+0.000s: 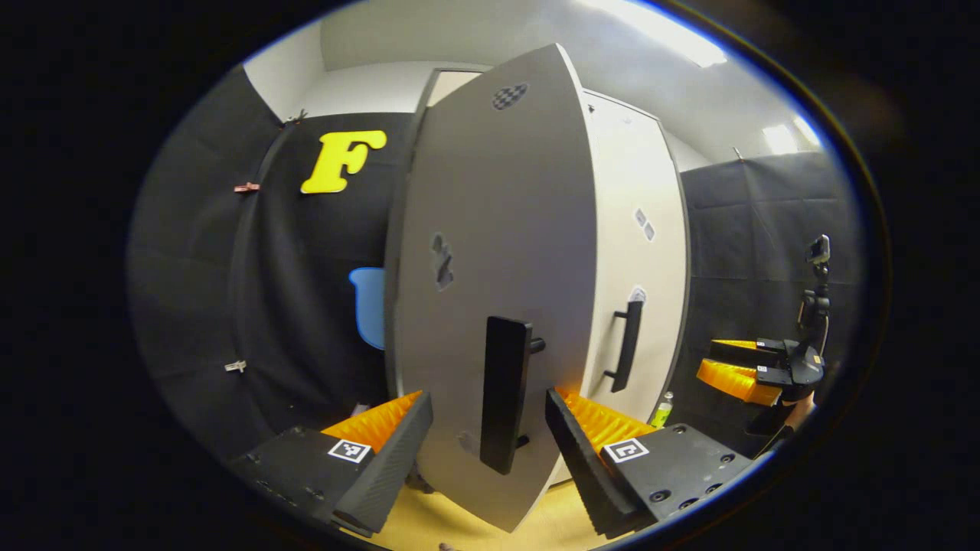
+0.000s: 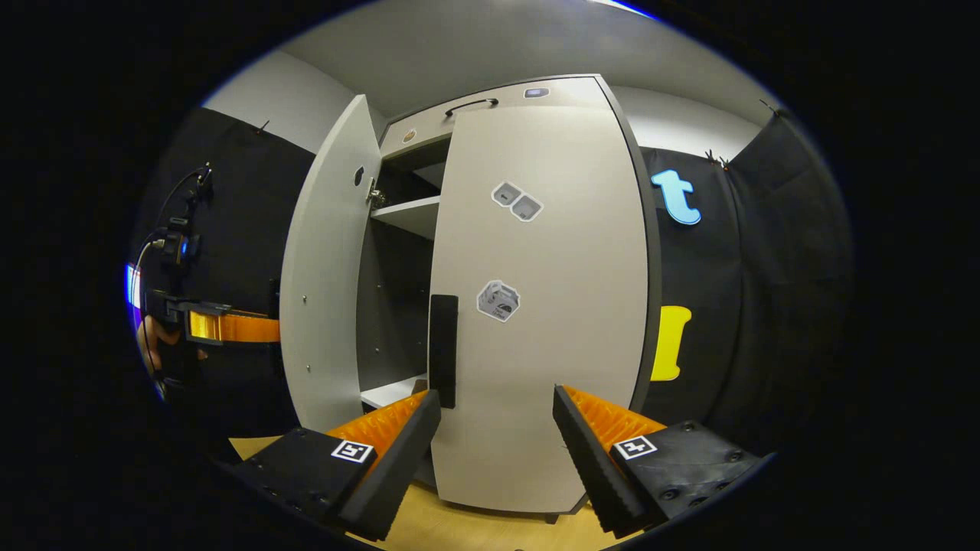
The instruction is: Grab one shoe with the right hand and put it into the shoe cabinet, grab the other shoe with the left hand and put it into the shoe cabinet; then close the right door with the right hand and the left door with the left hand.
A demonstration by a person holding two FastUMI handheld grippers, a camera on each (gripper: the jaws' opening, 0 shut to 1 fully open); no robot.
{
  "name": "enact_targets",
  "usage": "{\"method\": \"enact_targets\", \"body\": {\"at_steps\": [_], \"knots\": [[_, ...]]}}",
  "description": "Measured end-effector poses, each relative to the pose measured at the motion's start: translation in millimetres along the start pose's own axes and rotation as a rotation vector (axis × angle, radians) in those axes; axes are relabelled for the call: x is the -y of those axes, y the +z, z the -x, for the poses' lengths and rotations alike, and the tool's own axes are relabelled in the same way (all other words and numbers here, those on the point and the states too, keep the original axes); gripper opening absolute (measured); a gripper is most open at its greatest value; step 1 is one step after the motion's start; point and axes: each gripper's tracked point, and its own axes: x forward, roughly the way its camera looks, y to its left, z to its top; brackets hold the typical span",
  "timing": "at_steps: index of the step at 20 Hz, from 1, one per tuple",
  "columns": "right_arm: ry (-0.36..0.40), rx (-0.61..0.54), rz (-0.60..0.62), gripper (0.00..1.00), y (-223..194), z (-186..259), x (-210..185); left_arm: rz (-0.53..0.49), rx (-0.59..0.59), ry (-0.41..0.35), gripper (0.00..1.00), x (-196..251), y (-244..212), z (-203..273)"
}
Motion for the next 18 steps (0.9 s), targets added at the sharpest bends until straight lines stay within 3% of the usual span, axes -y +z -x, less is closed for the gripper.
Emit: {"method": "enact_targets", "body": {"at_steps": [5,18], "knots": [[-0.019,0.012,-0.007,0.98,4.3,11.2,5.5,-0.025,-0.019,-0.023,0.95,18.3,-5.3,8.2],[-0.02,0.015,-0.001,0.98,7.6,43.7,-31.0,0.046,-0.017,-0.113,0.95,42.9,-17.2,45.0]]}}
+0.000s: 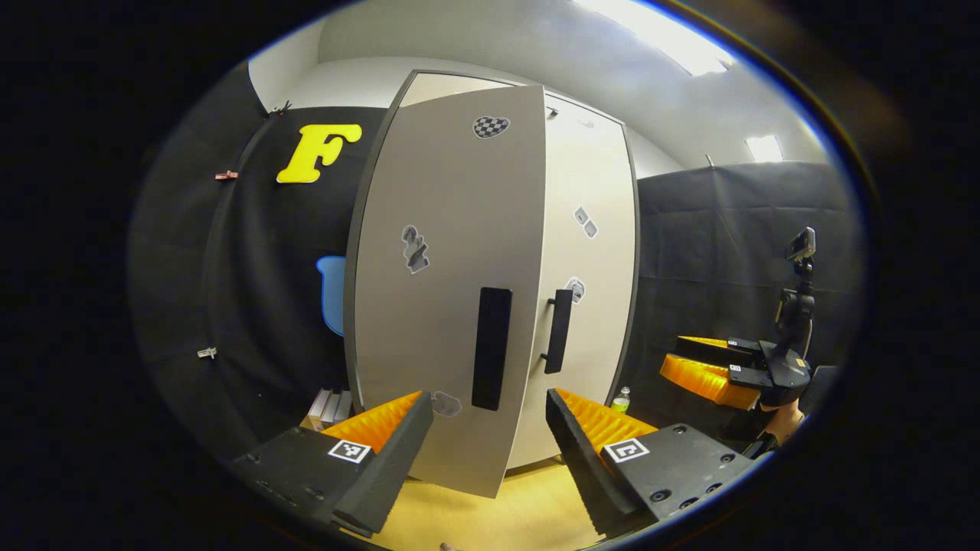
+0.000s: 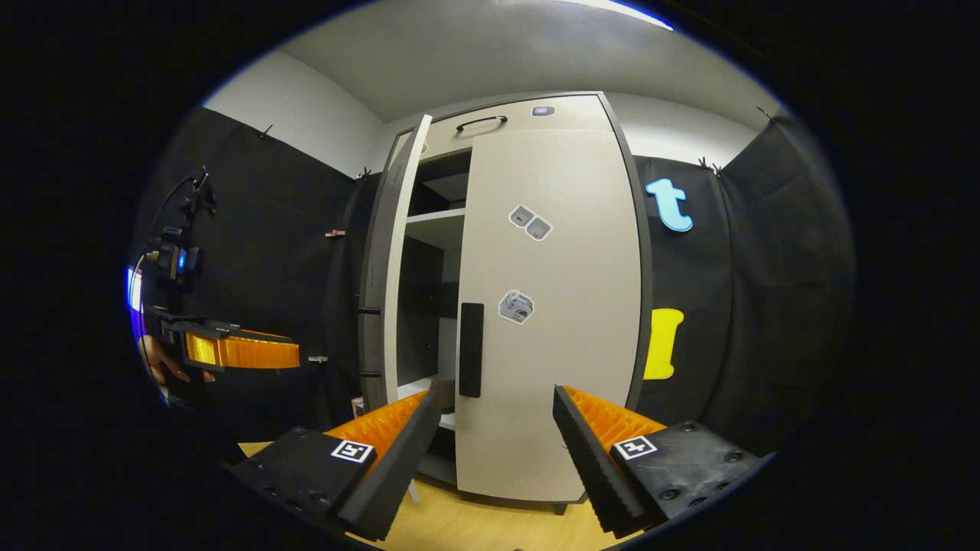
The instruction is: Grab one shoe with the right hand and put it into the shoe cabinet, grab the other shoe with the left hand and put it into the shoe cabinet; then close the right door with the right hand and the left door with the left hand.
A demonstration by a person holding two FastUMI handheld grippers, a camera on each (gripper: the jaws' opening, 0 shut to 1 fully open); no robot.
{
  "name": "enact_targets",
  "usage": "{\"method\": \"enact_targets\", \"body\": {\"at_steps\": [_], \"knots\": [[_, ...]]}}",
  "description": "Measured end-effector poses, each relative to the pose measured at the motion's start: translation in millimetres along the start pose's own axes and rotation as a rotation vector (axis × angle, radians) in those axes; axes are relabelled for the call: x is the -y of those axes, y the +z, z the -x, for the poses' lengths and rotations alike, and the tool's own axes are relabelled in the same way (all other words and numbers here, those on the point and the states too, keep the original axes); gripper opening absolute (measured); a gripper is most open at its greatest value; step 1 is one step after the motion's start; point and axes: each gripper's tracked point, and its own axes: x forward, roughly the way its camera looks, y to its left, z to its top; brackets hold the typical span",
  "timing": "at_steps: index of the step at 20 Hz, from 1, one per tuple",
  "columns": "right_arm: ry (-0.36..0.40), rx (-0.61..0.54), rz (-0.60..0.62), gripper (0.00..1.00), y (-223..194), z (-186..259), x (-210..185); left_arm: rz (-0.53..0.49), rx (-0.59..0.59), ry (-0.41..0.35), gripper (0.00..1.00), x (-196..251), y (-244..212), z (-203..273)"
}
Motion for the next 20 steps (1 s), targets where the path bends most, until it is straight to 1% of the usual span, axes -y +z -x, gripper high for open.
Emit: {"method": "enact_targets", "body": {"at_steps": [4,9,11,17,20], "knots": [[-0.016,0.0,-0.007,0.98,2.2,8.4,-2.7,-0.004,-0.001,-0.013,0.95,5.1,-2.1,5.0],[-0.031,0.005,0.006,0.98,7.3,16.8,-5.3,0.01,-0.001,-0.05,0.95,11.6,-2.3,4.8],[-0.035,0.003,0.008,0.98,6.1,18.8,-6.2,0.004,-0.005,-0.054,0.95,7.2,-1.6,1.5],[-0.045,-0.004,0.012,0.98,6.2,18.7,-6.3,-0.023,-0.005,-0.076,0.95,13.7,-0.6,2.4],[-0.048,-0.005,0.014,0.98,6.2,19.6,-6.1,-0.017,-0.007,-0.078,0.95,13.8,-0.3,3.0]]}}
